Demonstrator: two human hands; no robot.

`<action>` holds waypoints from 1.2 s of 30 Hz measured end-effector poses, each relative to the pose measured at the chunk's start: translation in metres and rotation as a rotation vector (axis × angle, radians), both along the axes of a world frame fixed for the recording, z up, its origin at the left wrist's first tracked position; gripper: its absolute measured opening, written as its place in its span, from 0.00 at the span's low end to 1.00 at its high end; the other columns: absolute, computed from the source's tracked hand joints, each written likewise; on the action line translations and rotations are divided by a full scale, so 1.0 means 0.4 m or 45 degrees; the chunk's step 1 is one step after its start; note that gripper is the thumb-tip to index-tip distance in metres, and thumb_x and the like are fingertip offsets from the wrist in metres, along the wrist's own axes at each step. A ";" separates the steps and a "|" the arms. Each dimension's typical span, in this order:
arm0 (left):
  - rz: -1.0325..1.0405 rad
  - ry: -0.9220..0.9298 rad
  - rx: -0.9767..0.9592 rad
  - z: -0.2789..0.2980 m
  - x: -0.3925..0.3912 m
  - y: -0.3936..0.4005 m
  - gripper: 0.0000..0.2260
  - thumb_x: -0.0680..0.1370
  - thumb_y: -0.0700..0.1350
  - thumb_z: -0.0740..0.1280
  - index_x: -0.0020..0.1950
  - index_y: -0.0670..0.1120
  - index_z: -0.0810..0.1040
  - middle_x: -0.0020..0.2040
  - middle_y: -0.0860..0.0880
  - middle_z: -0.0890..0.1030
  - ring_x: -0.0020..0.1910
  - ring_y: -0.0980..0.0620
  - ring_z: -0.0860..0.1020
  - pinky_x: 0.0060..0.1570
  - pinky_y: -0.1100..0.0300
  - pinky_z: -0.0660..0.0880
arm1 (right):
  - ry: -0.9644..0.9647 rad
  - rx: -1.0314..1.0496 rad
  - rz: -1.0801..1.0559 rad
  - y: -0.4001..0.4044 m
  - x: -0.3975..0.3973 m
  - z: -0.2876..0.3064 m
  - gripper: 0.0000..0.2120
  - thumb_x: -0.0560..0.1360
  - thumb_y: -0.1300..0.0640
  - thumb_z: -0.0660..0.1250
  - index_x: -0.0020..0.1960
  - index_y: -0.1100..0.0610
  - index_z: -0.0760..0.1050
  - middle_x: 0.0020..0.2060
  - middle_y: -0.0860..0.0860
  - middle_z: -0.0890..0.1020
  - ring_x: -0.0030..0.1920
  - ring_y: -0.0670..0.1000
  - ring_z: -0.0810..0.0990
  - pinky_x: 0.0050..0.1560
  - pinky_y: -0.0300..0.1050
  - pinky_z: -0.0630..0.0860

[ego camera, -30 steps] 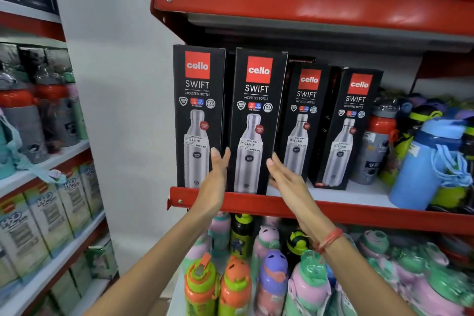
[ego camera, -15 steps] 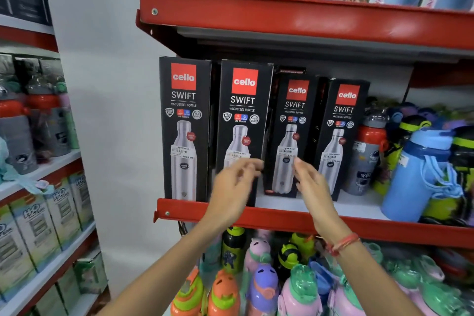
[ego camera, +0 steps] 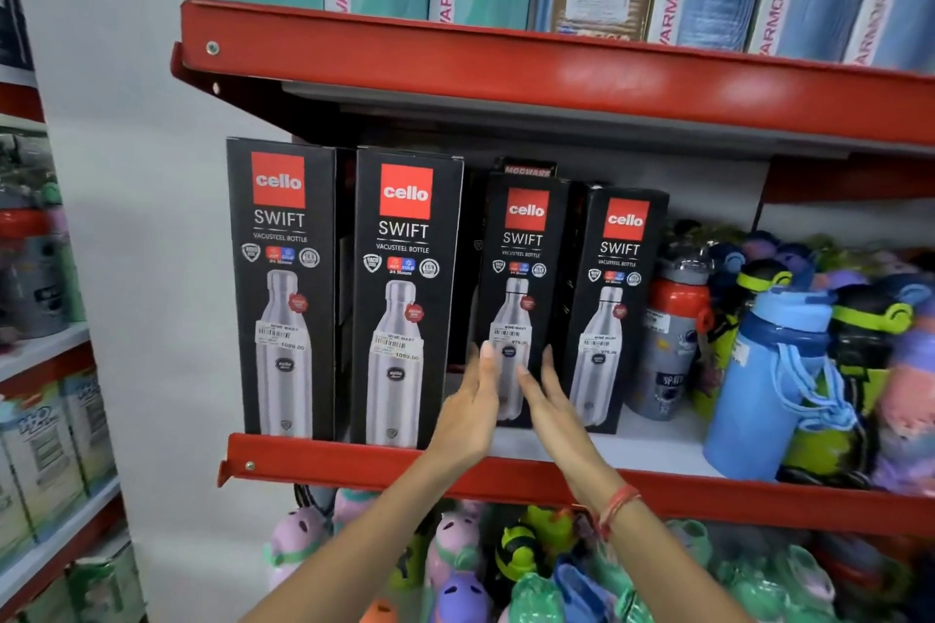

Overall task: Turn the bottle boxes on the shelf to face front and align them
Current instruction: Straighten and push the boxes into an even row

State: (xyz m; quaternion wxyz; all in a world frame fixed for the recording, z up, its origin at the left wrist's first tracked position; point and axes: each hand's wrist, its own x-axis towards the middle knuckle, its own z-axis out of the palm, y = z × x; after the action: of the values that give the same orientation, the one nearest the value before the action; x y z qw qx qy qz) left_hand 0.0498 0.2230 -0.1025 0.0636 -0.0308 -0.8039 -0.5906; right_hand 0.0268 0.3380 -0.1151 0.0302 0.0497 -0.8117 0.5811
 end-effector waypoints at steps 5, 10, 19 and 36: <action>-0.004 0.057 0.045 -0.032 0.056 -0.033 0.35 0.71 0.74 0.40 0.75 0.62 0.53 0.77 0.56 0.58 0.76 0.52 0.58 0.72 0.54 0.51 | 0.024 0.045 0.071 0.031 0.058 -0.009 0.34 0.74 0.31 0.53 0.75 0.33 0.42 0.76 0.43 0.58 0.74 0.51 0.61 0.69 0.50 0.60; -0.052 0.066 0.104 -0.043 0.107 -0.066 0.39 0.68 0.77 0.40 0.75 0.61 0.55 0.77 0.54 0.59 0.75 0.55 0.59 0.75 0.51 0.51 | 0.042 -0.001 0.126 0.045 0.129 -0.014 0.34 0.74 0.32 0.58 0.75 0.33 0.46 0.75 0.45 0.62 0.74 0.47 0.61 0.70 0.47 0.59; -0.096 0.048 0.113 -0.045 0.141 -0.081 0.39 0.67 0.78 0.40 0.74 0.64 0.56 0.77 0.49 0.61 0.75 0.51 0.61 0.75 0.47 0.52 | 0.081 0.041 0.132 0.054 0.164 -0.011 0.39 0.71 0.34 0.63 0.75 0.34 0.46 0.75 0.46 0.62 0.72 0.46 0.64 0.70 0.46 0.61; -0.200 0.222 -0.024 -0.018 0.024 0.241 0.33 0.78 0.65 0.47 0.77 0.51 0.42 0.79 0.51 0.47 0.77 0.54 0.46 0.73 0.56 0.46 | 0.142 -0.235 -0.229 0.218 -0.033 -0.018 0.33 0.78 0.37 0.52 0.79 0.49 0.50 0.77 0.46 0.56 0.74 0.46 0.57 0.64 0.39 0.54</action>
State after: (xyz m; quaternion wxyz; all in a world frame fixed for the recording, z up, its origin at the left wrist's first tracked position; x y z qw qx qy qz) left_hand 0.0592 0.3194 -0.1096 0.0865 -0.1455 -0.7960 -0.5811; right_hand 0.0134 0.4250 -0.1225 0.1316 0.0061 -0.7530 0.6447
